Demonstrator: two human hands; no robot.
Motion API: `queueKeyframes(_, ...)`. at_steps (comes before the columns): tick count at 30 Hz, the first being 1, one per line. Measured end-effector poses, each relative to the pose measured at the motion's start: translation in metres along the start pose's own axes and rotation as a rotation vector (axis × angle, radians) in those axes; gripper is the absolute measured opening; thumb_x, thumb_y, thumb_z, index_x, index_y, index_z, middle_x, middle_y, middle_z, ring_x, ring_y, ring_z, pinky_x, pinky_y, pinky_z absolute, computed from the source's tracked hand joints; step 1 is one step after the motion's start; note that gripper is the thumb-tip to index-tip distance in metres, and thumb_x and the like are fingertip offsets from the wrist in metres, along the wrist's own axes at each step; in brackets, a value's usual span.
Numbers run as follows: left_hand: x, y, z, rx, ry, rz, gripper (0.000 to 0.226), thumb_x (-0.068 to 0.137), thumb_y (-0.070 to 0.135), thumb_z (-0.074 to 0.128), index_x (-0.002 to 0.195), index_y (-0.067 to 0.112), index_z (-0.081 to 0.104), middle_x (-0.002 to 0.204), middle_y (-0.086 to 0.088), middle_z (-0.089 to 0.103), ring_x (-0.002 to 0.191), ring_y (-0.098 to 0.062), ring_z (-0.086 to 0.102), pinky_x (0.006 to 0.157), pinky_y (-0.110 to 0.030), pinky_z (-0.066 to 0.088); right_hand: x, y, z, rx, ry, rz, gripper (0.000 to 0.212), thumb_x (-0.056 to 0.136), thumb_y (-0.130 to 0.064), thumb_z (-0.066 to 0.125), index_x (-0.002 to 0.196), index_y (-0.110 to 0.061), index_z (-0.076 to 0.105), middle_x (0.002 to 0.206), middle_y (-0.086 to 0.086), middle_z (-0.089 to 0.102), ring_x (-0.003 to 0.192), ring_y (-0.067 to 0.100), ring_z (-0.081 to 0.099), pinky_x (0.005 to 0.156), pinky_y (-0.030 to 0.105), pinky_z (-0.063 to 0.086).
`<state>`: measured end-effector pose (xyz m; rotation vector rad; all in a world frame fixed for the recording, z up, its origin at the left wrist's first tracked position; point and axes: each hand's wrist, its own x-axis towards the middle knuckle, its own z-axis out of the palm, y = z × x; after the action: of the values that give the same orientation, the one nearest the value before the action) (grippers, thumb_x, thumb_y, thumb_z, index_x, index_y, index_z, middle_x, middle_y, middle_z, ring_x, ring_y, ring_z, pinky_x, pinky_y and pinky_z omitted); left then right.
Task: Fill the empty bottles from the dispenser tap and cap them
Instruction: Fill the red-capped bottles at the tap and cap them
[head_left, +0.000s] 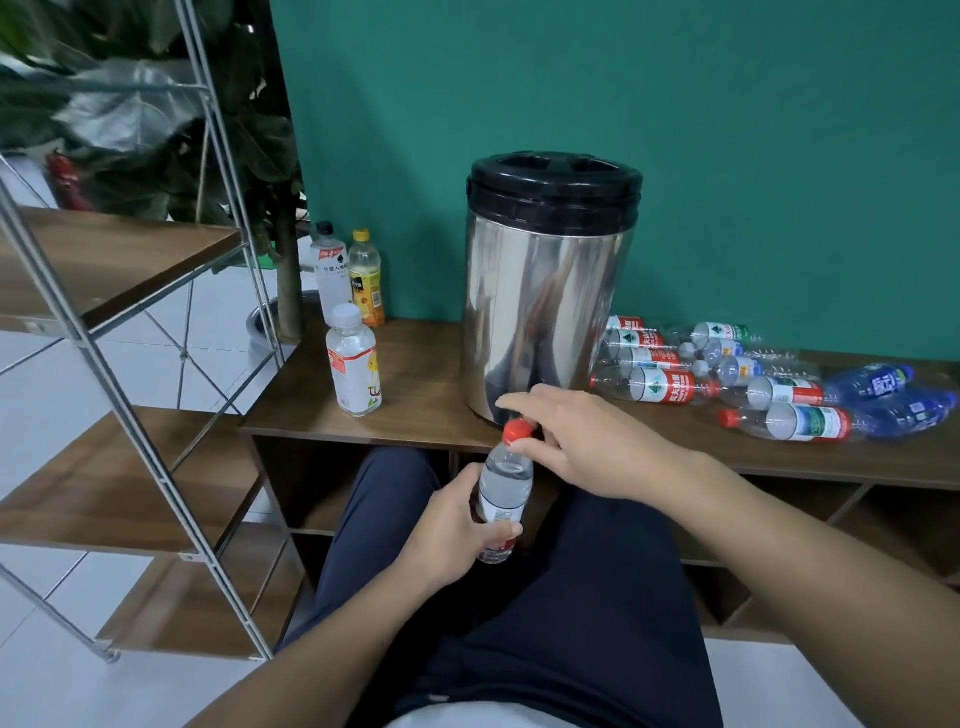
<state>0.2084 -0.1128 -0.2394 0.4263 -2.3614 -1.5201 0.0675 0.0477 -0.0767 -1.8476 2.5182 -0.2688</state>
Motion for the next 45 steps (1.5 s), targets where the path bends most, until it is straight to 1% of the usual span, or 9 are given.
queueKeyframes(3, 0.001, 0.009, -0.02, 0.02, 0.029, 0.013, 0.058, 0.083, 0.031, 0.094, 0.133, 0.039, 0.066, 0.121, 0.017, 0.078, 0.113, -0.007, 0.074, 0.104, -0.039, 0.06, 0.015, -0.014, -0.01, -0.029, -0.025, -0.051, 0.034, 0.118, -0.042, 0.046, 0.15, -0.033, 0.053, 0.122, -0.014, 0.05, 0.101, 0.015, 0.06, 0.081, 0.031, 0.04)
queueKeyframes(6, 0.001, 0.018, -0.038, 0.048, 0.073, 0.021, 0.058, 0.082, 0.032, 0.094, 0.133, 0.039, 0.067, 0.12, 0.021, 0.078, 0.112, -0.003, 0.073, 0.102, -0.037, 0.06, 0.034, -0.028, -0.022, -0.028, 0.007, -0.049, 0.025, 0.117, -0.045, 0.047, 0.126, -0.026, 0.06, 0.119, -0.008, 0.059, 0.103, 0.02, 0.063, 0.087, 0.037, 0.049)
queueKeyframes(14, 0.013, 0.042, -0.066, 0.173, 0.363, 0.013, 0.054, 0.083, 0.042, 0.095, 0.126, 0.039, 0.063, 0.106, 0.024, 0.077, 0.097, 0.006, 0.071, 0.087, -0.029, 0.061, 0.096, -0.067, -0.027, -0.143, 0.281, 0.253, 0.061, 0.106, -0.073, 0.051, 0.105, -0.013, 0.061, 0.092, 0.007, 0.066, 0.087, 0.032, 0.066, 0.074, 0.042, 0.052)
queueKeyframes(22, 0.049, 0.031, -0.092, 0.121, 0.479, 0.008, 0.056, 0.08, 0.047, 0.097, 0.121, 0.041, 0.06, 0.108, 0.024, 0.076, 0.101, 0.0, 0.072, 0.09, -0.041, 0.065, 0.135, -0.064, 0.004, 0.157, 0.386, 0.301, 0.061, 0.086, -0.083, 0.07, 0.087, -0.023, 0.06, 0.08, -0.005, 0.062, 0.078, 0.026, 0.061, 0.071, 0.043, 0.053)
queueKeyframes(28, 0.072, 0.022, -0.105, 0.116, 0.49, -0.005, 0.045, 0.091, 0.033, 0.09, 0.126, 0.038, 0.061, 0.106, 0.022, 0.074, 0.099, -0.001, 0.073, 0.084, -0.023, 0.061, 0.152, -0.05, 0.047, 0.374, 0.306, 0.322, 0.045, 0.085, -0.061, 0.086, 0.108, -0.026, 0.069, 0.102, -0.008, 0.062, 0.095, 0.016, 0.065, 0.082, 0.037, 0.053)
queueKeyframes(33, 0.085, 0.016, -0.11, 0.104, 0.44, 0.047, 0.051, 0.095, 0.022, 0.086, 0.135, 0.039, 0.061, 0.11, 0.033, 0.068, 0.108, 0.02, 0.062, 0.082, -0.001, 0.048, 0.166, -0.042, 0.071, 0.55, 0.339, 0.35, 0.05, 0.084, -0.047, 0.092, 0.126, -0.036, 0.067, 0.115, -0.017, 0.074, 0.104, 0.006, 0.071, 0.095, 0.038, 0.062)
queueKeyframes(38, 0.077, -0.011, -0.122, 0.012, 0.428, 0.091, 0.057, 0.094, 0.027, 0.09, 0.144, 0.039, 0.065, 0.131, 0.027, 0.074, 0.124, 0.004, 0.069, 0.106, -0.024, 0.057, 0.179, -0.038, 0.088, 0.631, 0.388, 0.367, 0.045, 0.082, -0.042, 0.095, 0.119, -0.039, 0.068, 0.1, -0.015, 0.077, 0.085, 0.005, 0.072, 0.082, 0.036, 0.063)
queueKeyframes(41, 0.067, -0.033, -0.14, -0.001, 0.609, 0.039, 0.037, 0.094, 0.032, 0.091, 0.125, 0.035, 0.072, 0.118, 0.021, 0.076, 0.113, -0.004, 0.074, 0.101, -0.039, 0.062, 0.185, -0.035, 0.107, 0.663, 0.401, 0.429, 0.043, 0.08, -0.047, 0.096, 0.111, -0.038, 0.068, 0.086, -0.009, 0.077, 0.074, 0.006, 0.073, 0.077, 0.036, 0.064)
queueKeyframes(45, 0.071, -0.044, -0.173, 0.021, 0.74, -0.058, 0.046, 0.089, 0.038, 0.093, 0.119, 0.038, 0.058, 0.115, 0.019, 0.064, 0.108, -0.003, 0.064, 0.093, -0.03, 0.056, 0.198, -0.036, 0.133, 0.668, 0.447, 0.441, 0.043, 0.081, -0.051, 0.094, 0.111, -0.036, 0.068, 0.076, -0.008, 0.076, 0.066, 0.007, 0.073, 0.072, 0.033, 0.061)
